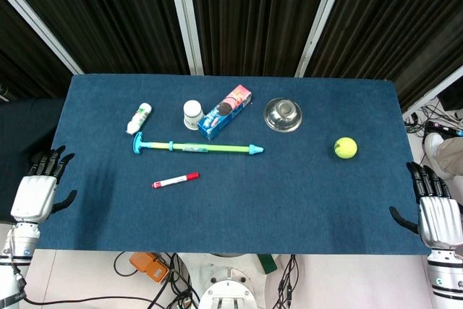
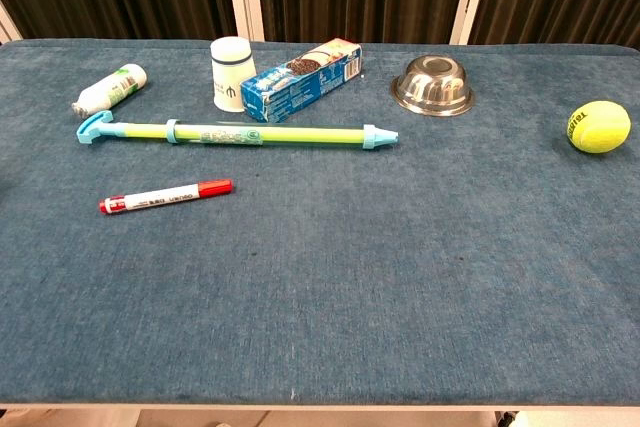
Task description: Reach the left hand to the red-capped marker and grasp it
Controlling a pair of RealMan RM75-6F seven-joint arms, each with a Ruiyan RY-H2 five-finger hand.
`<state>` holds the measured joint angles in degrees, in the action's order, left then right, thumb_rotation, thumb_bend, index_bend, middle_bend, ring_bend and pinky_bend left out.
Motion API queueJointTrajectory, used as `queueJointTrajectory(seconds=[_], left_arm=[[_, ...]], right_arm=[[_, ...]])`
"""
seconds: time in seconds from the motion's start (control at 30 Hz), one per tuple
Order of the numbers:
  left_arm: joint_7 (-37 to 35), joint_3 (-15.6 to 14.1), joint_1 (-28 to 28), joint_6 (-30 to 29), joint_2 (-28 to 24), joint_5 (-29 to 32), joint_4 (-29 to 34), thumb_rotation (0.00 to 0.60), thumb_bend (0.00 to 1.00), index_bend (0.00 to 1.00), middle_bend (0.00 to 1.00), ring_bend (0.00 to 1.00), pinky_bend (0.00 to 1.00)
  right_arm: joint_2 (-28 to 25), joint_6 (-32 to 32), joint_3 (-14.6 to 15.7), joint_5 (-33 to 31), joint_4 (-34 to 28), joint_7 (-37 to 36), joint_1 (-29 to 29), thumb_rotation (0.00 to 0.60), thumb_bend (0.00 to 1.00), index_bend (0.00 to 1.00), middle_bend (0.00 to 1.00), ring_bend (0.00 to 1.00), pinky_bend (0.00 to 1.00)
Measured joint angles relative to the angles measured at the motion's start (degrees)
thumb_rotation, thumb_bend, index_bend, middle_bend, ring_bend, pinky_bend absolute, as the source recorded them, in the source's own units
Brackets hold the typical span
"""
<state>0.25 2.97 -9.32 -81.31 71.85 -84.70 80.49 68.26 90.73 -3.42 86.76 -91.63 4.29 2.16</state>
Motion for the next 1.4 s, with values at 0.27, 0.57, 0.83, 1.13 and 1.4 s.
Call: queueJointTrajectory(seconds=[0.27,0.57,0.83,1.13,1.4], left_arm=[[-0.02,0.09,0.08,0.05,-0.30,0.39,0.29,0.600,0.26,0.11,0.00,0.00,0.17],[-0.26,-0.10,0.17,0.99,-0.32,1.23,1.65,0.600,0.24,0.11,0.00,0.00,0.17],[5.39,-0.74,0.09,1.83,1.34,1.75,7.08,0.600,0.24,0.11,0.00,0.00,0.17],[19.48,0.53,-3.17,6.07,8.35,6.14,16.72,0.600,0.24,0.11,0.00,0.00,0.17],[32.20,3.21,-7.71,9.46,15.65,13.92,19.56,0.600,0.24,0.15,0.00,0.00,0.17]], right_arm=[[-0.10,-0.79,-0.01,-0.05,-0.36,0.83,0.05,0.600,0.32,0.06,0.15,0.13,0.20],[0.04,-1.39,-0.16,-0.03,-0.85,1.02,0.18,0.600,0.32,0.06,0.15,0.13,0.19],[0.18,-3.27,0.04,-0.12,-1.43,2.75,0.89,0.600,0.32,0.06,0.15,0.13,0.18],[-0.40,-4.29,0.05,-0.92,-2.04,2.63,0.96,0.600,0.32,0.06,0.15,0.13,0.17],[-0.50,-5.37,0.10,-1.20,-2.40,3.62,1.42,0.600,0.32,0.06,0.15,0.13,0.16]])
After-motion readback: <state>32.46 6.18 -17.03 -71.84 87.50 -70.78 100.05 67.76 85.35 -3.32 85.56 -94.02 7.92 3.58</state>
